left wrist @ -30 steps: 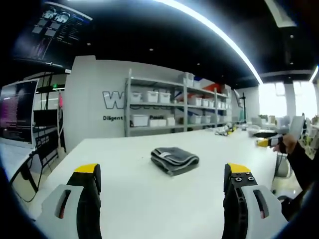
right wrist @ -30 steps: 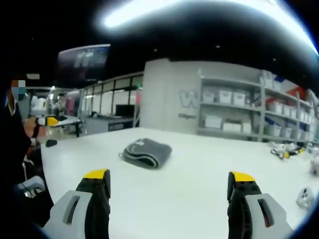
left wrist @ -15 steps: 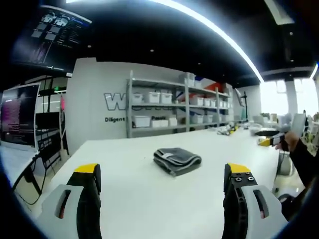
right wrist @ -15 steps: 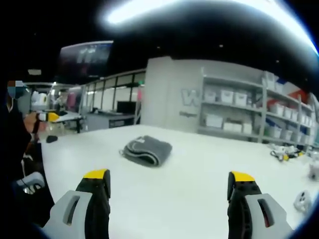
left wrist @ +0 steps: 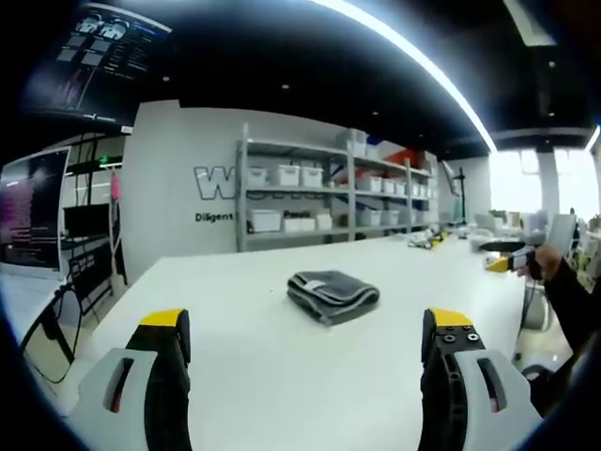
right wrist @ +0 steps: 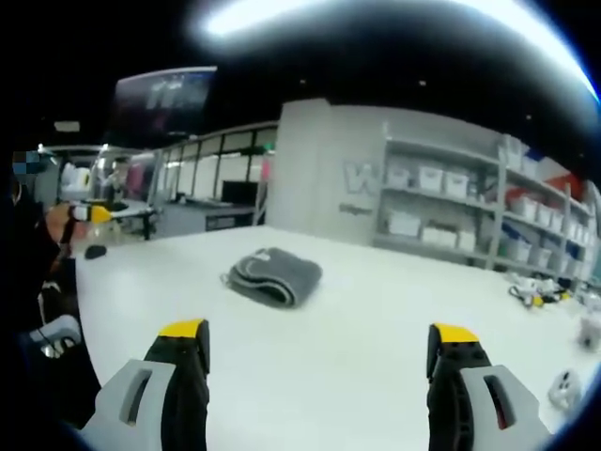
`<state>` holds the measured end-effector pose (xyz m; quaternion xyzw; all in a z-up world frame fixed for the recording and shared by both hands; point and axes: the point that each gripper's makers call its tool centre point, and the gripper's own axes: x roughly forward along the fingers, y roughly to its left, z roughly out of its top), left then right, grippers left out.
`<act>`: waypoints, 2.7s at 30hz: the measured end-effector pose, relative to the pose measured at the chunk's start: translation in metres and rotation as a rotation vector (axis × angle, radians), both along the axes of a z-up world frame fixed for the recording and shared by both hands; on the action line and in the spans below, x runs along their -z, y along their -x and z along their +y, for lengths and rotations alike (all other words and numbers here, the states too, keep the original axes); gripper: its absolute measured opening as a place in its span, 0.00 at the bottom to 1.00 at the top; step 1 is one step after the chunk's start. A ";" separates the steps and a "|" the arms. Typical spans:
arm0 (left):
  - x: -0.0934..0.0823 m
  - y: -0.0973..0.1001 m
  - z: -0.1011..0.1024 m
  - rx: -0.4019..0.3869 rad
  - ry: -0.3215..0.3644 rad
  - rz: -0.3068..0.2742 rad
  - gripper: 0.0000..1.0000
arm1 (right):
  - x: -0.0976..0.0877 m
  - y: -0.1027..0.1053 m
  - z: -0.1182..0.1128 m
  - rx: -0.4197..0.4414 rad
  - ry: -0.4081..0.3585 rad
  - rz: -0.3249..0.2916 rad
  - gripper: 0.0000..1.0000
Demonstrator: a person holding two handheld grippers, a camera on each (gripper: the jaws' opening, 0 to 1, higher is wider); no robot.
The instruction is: Open the folded towel by lifting each exposed corner and separating the folded layers until the towel lies flat within the target outline without major curled edges
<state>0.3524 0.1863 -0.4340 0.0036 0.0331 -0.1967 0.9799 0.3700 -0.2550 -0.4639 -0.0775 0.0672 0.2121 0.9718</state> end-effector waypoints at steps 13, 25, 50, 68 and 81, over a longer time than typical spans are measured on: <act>0.003 -0.041 0.004 -0.002 -0.005 0.056 1.00 | 0.000 -0.041 -0.018 0.037 -0.022 0.036 0.94; 0.004 -0.087 0.003 0.020 -0.004 0.089 1.00 | 0.001 -0.069 -0.029 0.064 0.001 0.062 0.95; 0.002 -0.144 -0.007 0.058 -0.055 0.127 0.99 | -0.014 -0.125 -0.016 0.021 0.094 0.074 0.96; -0.011 -0.151 -0.008 0.065 -0.077 0.087 0.96 | -0.030 -0.144 0.003 0.001 0.066 0.045 0.99; -0.019 -0.154 0.005 0.046 -0.065 0.101 1.00 | -0.042 -0.146 0.011 -0.049 0.101 0.064 0.99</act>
